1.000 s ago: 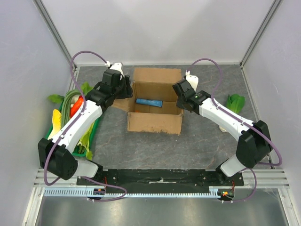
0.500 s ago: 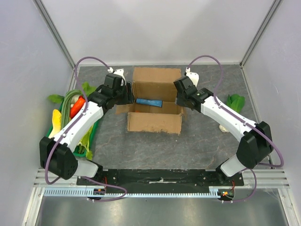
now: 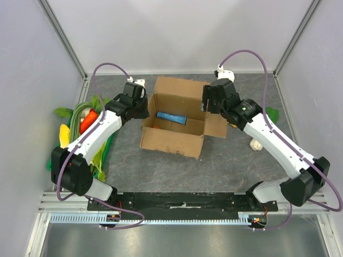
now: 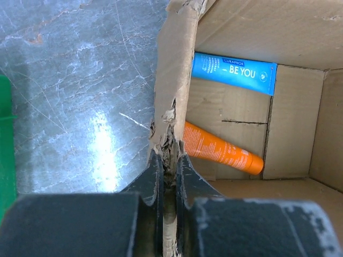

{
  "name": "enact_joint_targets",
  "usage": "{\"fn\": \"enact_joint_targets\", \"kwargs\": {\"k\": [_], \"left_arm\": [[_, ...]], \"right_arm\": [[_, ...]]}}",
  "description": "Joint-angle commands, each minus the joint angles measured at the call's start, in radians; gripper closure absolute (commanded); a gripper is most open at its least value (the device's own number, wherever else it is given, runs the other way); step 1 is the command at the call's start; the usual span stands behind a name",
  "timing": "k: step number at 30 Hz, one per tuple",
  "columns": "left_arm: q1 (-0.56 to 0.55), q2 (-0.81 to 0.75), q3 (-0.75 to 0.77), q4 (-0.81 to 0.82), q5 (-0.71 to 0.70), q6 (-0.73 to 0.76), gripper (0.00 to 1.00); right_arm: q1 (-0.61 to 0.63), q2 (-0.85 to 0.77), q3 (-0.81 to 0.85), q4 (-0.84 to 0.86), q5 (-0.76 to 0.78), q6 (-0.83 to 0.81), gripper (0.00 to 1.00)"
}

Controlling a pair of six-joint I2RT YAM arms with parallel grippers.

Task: Unpack the express box

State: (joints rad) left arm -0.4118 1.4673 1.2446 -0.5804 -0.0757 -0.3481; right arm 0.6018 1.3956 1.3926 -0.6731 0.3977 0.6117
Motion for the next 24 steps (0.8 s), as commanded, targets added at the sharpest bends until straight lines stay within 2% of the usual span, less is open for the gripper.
{"fn": "enact_joint_targets", "kwargs": {"k": [1, 4, 9, 16, 20, 24], "left_arm": [[-0.002, -0.022, 0.042, 0.111, 0.048, 0.102, 0.98], [-0.002, -0.068, -0.019, 0.235, 0.059, 0.179, 0.98], [-0.002, -0.125, -0.145, 0.462, 0.05, 0.268, 0.98], [-0.002, -0.137, -0.235, 0.576, 0.05, 0.346, 0.98], [-0.002, -0.15, -0.292, 0.674, 0.1, 0.396, 0.98], [-0.002, -0.183, -0.327, 0.709, 0.174, 0.428, 0.98]], "right_arm": [[0.004, -0.067, 0.062, 0.078, -0.137, -0.257, 0.26], [0.019, -0.076, 0.063, 0.138, -0.279, -0.389, 0.26], [0.081, -0.037, 0.049, 0.199, -0.396, -0.523, 0.27], [0.153, 0.054, 0.048, 0.253, -0.395, -0.549, 0.29], [0.202, 0.108, 0.049, 0.251, -0.382, -0.589, 0.31], [0.243, 0.169, 0.051, 0.241, -0.272, -0.637, 0.34]]}}
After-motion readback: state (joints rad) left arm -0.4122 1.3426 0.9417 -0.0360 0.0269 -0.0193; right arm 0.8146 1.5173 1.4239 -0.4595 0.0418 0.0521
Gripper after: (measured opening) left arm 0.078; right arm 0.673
